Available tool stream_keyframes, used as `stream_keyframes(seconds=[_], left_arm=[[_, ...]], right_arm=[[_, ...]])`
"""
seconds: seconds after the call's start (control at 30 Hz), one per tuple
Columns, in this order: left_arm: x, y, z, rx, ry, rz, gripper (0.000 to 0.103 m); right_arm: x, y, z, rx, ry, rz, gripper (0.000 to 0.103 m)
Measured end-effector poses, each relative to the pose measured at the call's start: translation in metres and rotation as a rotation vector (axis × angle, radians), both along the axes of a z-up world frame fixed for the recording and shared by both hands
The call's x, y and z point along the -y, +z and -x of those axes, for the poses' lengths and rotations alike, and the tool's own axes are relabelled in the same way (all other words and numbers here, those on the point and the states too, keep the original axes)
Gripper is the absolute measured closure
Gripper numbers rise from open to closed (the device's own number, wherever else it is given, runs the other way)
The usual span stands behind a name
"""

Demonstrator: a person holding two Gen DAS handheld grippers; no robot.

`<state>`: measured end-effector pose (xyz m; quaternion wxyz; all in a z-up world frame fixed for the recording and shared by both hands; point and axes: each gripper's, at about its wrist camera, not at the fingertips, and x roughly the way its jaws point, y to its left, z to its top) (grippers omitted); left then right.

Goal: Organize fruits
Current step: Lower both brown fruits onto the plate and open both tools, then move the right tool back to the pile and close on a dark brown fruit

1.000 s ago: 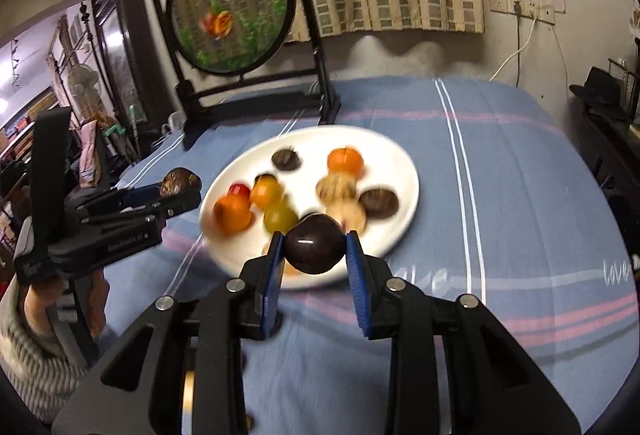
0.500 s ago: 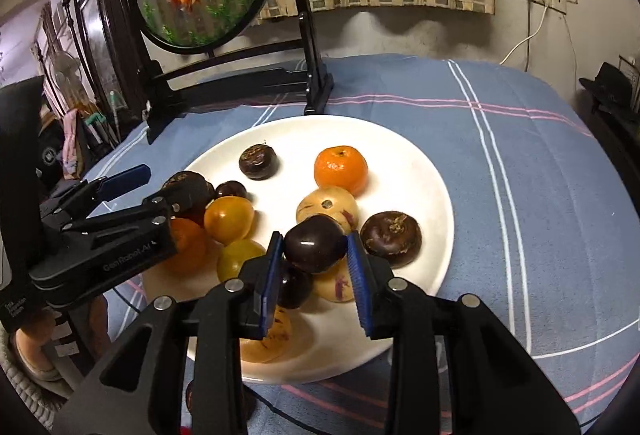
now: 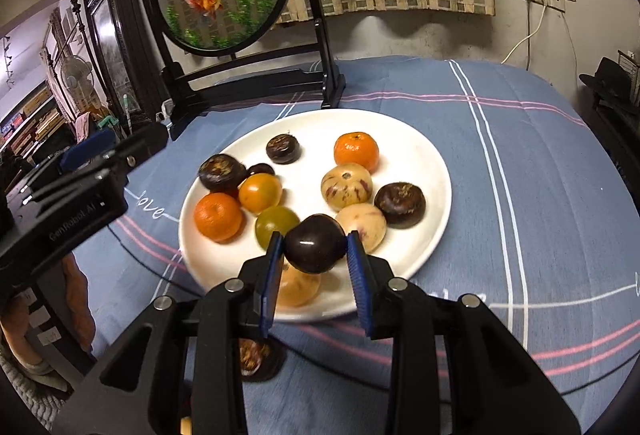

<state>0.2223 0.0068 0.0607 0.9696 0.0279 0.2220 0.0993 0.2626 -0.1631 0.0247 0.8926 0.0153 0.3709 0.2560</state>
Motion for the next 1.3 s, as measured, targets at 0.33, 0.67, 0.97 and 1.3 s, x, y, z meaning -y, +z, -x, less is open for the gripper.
stream_keyframes(seconds=[0.33, 0.67, 0.97, 1.3], left_arm=[[-0.001, 0.009, 0.040, 0.038, 0.024, -0.016, 0.013], [-0.009, 0.013, 0.075, 0.072, 0.065, 0.002, 0.011], [-0.013, 0.010, 0.086, 0.062, 0.074, 0.030, 0.011], [-0.018, -0.007, 0.091, -0.014, 0.018, 0.054, 0.011]], right_arm=[[0.011, 0.002, 0.041, -0.017, 0.026, -0.046, 0.070], [0.023, -0.003, 0.090, -0.008, 0.058, -0.064, 0.060], [0.025, -0.007, 0.124, 0.037, 0.077, -0.049, 0.041], [0.024, -0.021, 0.139, -0.026, 0.149, -0.021, 0.041]])
